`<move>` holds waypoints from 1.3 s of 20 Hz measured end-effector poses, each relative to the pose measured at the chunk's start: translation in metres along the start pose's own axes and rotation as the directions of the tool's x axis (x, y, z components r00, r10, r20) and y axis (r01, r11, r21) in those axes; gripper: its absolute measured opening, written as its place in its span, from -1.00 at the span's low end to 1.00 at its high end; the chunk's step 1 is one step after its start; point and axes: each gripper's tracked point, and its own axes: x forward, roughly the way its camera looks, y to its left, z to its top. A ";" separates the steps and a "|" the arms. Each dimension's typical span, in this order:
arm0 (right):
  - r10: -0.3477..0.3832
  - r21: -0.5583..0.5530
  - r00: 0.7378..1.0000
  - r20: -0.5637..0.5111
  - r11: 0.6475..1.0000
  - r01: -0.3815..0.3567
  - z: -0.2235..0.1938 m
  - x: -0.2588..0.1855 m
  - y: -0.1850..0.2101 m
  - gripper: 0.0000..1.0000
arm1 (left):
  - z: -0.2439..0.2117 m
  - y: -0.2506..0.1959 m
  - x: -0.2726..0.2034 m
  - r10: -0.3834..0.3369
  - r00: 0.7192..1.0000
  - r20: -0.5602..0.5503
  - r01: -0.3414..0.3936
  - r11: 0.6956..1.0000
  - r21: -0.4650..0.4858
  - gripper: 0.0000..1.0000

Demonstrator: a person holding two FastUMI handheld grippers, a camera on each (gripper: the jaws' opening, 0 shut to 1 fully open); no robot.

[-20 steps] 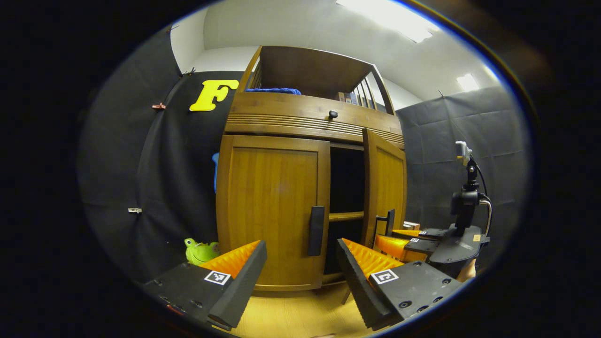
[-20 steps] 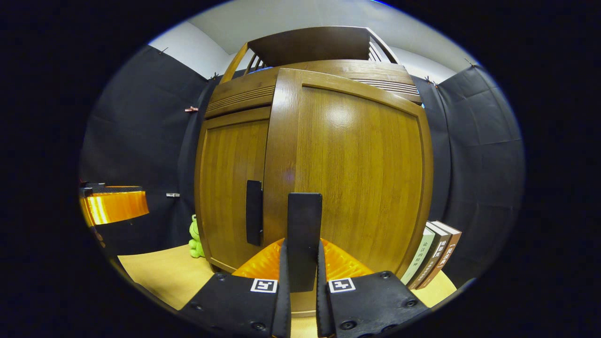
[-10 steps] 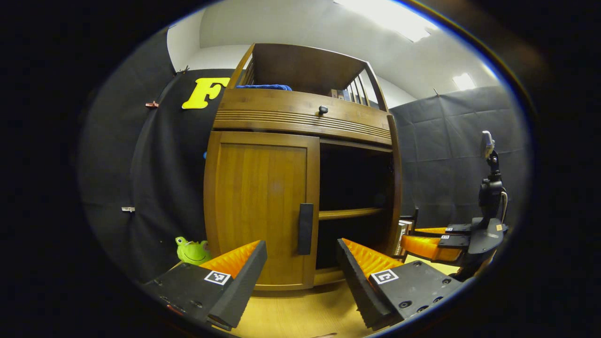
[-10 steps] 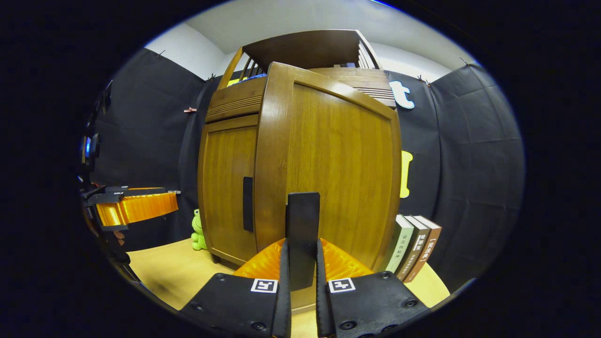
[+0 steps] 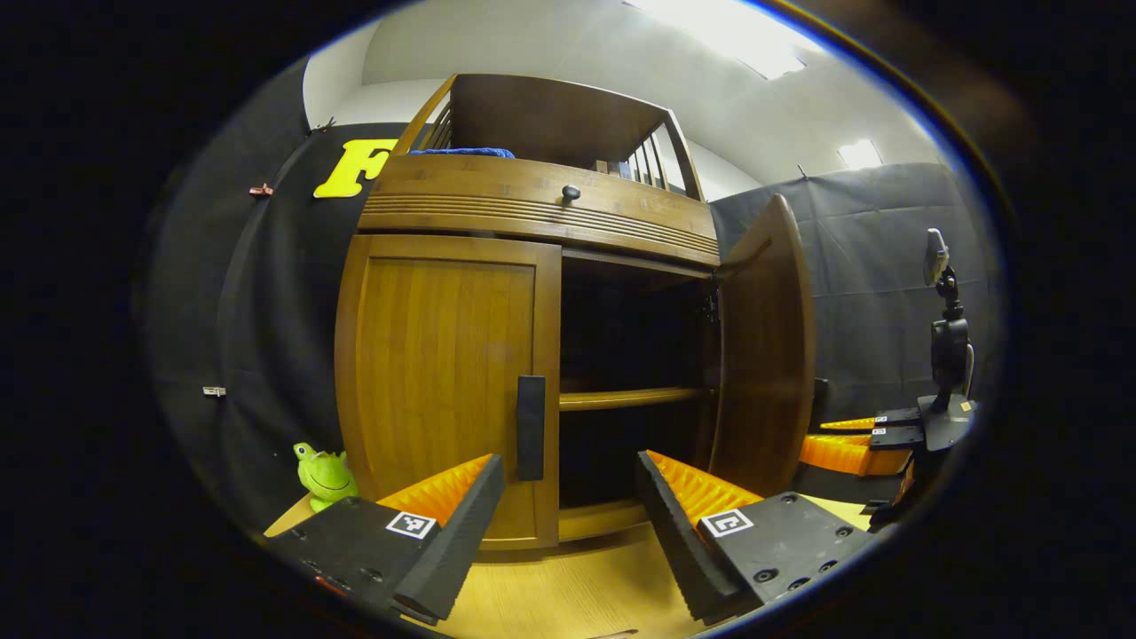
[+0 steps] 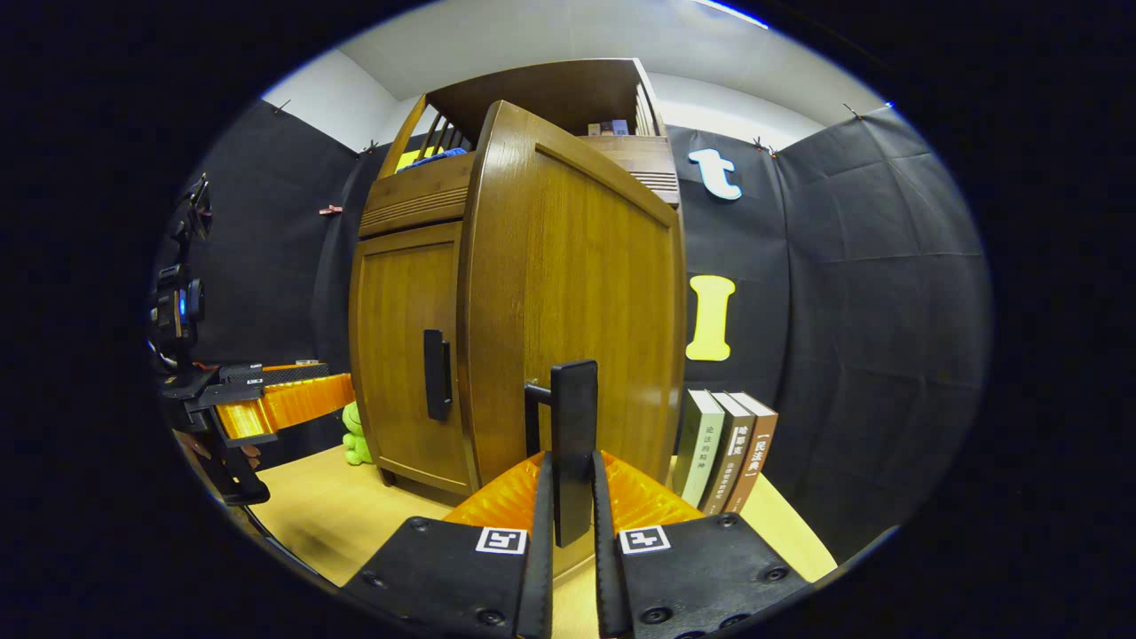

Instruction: Open the right door of the double-door shoe cabinet with the right hand, and open the left door with the left hand.

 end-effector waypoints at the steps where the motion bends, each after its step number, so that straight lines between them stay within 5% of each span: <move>1: -0.002 0.005 1.000 0.000 1.000 0.002 0.001 -0.002 -0.003 -0.61 | -0.001 0.000 0.001 0.002 1.000 0.001 -0.002 1.000 0.001 0.86; 13: -0.111 0.030 0.994 -0.013 0.993 0.112 -0.002 -0.010 -0.085 -0.61 | -0.003 0.005 0.018 0.026 1.000 -0.002 -0.026 1.000 -0.006 0.86; 14: -0.129 0.012 0.992 0.002 0.992 0.129 0.003 -0.017 -0.094 -0.47 | -0.004 0.005 0.021 0.028 1.000 -0.004 -0.028 1.000 -0.008 0.86; 16: -0.156 -0.003 0.987 0.039 0.988 0.156 0.014 -0.024 -0.110 -0.82 | -0.006 0.004 0.026 0.028 1.000 -0.010 -0.028 1.000 -0.012 0.85; 17: -0.173 -0.007 0.983 0.052 0.985 0.174 0.018 -0.029 -0.117 -0.65 | -0.007 0.004 0.030 0.026 1.000 -0.014 -0.027 1.000 -0.016 0.85; 22: -0.251 -0.012 0.965 0.081 0.968 0.253 0.025 -0.042 -0.152 -0.65 | -0.009 0.009 0.042 0.037 0.999 -0.015 -0.038 0.999 -0.030 0.86; 23: -0.273 -0.014 0.958 0.083 0.961 0.275 0.024 -0.044 -0.158 -0.78 | -0.010 0.013 0.047 0.049 0.999 -0.017 -0.050 0.998 -0.026 0.86; 26: -0.279 -0.002 0.956 0.091 0.960 0.280 0.026 -0.046 -0.161 -0.65 | -0.014 0.027 0.055 0.088 0.996 -0.034 -0.088 0.996 -0.021 0.86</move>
